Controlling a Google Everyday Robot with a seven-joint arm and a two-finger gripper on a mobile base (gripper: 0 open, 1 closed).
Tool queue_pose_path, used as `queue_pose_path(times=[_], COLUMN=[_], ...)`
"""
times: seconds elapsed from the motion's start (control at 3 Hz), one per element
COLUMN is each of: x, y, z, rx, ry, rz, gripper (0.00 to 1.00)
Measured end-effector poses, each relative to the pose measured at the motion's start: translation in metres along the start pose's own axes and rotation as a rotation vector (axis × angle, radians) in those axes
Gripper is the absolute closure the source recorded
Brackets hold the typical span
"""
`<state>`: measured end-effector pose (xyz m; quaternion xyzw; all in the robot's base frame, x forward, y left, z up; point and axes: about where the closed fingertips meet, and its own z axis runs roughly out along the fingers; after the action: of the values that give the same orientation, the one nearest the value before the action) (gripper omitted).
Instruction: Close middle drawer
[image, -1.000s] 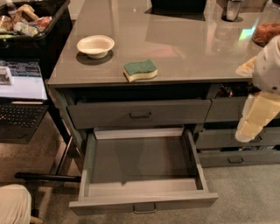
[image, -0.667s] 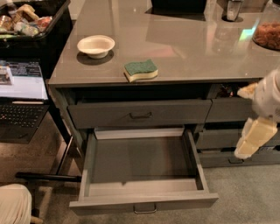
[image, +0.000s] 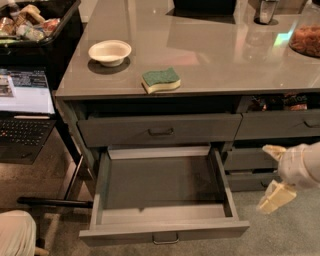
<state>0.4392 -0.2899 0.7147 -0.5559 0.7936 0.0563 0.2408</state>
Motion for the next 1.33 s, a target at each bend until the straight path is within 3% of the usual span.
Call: queue_pose_path(times=[0.33,1.0,1.33], x=[0.007,0.011,0.026], y=[-0.008,-0.009,0.006], z=[0.009,0.016,0.050], rx=[0.028,0.008,-0.103], ry=[-0.012,-0.016,-0.050], rz=[-0.011,-0.004,0.006], gripper=[0.00,0.00,0.00])
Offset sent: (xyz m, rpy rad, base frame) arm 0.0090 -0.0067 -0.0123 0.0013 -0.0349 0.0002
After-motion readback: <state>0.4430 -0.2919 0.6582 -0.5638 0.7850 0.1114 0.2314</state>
